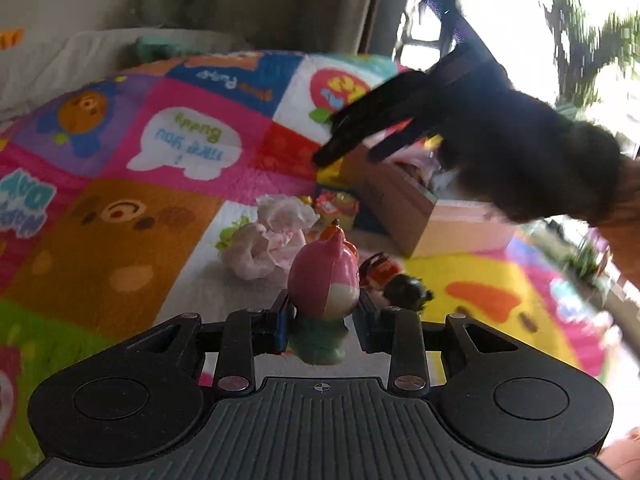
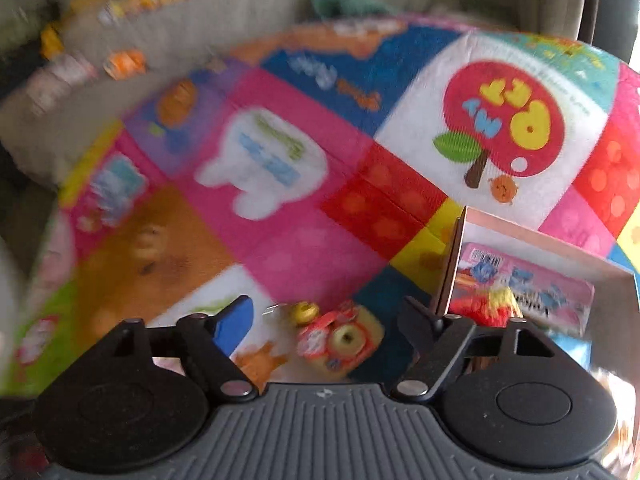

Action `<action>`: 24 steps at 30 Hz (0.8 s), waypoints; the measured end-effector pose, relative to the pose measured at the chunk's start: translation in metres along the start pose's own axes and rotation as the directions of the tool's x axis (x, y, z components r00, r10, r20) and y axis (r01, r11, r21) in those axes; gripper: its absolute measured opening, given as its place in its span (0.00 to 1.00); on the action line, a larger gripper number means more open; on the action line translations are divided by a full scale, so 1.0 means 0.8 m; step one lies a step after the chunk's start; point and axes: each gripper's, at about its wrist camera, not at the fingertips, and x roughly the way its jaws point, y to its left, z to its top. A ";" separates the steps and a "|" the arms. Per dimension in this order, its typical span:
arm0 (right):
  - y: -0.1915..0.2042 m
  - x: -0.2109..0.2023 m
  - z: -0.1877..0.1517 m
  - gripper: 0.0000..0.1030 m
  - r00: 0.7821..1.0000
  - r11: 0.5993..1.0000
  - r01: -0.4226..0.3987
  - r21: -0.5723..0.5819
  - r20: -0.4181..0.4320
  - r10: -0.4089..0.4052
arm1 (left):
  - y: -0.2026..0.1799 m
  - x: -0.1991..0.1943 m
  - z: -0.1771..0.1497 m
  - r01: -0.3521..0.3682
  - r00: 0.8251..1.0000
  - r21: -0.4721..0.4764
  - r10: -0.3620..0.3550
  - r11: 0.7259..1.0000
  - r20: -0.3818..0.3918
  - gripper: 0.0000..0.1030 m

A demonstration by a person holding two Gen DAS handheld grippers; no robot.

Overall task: Organize objects
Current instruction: 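Grasp the pink bird figure with the left tool, then grasp the yellow Hello Kitty toy with the right tool while the left tool holds the bird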

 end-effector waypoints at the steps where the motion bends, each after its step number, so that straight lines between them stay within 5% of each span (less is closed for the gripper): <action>1: 0.003 0.014 0.005 0.70 0.999 1.000 0.025 -0.014 -0.021 -0.026 | 0.004 -0.007 -0.003 0.009 1.000 -0.021 -0.008 1.000 0.018 0.34; 6: 0.007 0.059 0.016 0.44 0.991 0.998 0.058 -0.020 -0.122 -0.060 | 0.028 -0.021 -0.012 0.035 0.997 -0.146 -0.025 0.989 0.070 0.34; 10: 0.016 0.058 0.006 0.44 0.989 0.999 0.036 -0.021 -0.143 -0.038 | 0.039 -0.023 -0.017 0.040 0.996 -0.184 -0.026 0.982 0.080 0.34; 14: 0.027 0.018 -0.014 0.43 0.968 0.990 -0.140 -0.024 -0.213 0.132 | 0.045 -0.025 -0.023 0.046 0.996 -0.205 -0.030 0.978 0.082 0.34; 18: 0.043 -0.017 -0.026 0.60 0.993 0.984 -0.081 -0.159 -0.102 0.065 | 0.047 -0.020 -0.021 0.047 0.996 -0.220 -0.029 0.974 0.081 0.34; 24: 0.050 0.014 -0.047 0.63 0.986 0.989 -0.068 -0.135 -0.158 0.047 | 0.041 -0.024 -0.022 0.047 0.997 -0.215 -0.031 0.975 0.077 0.34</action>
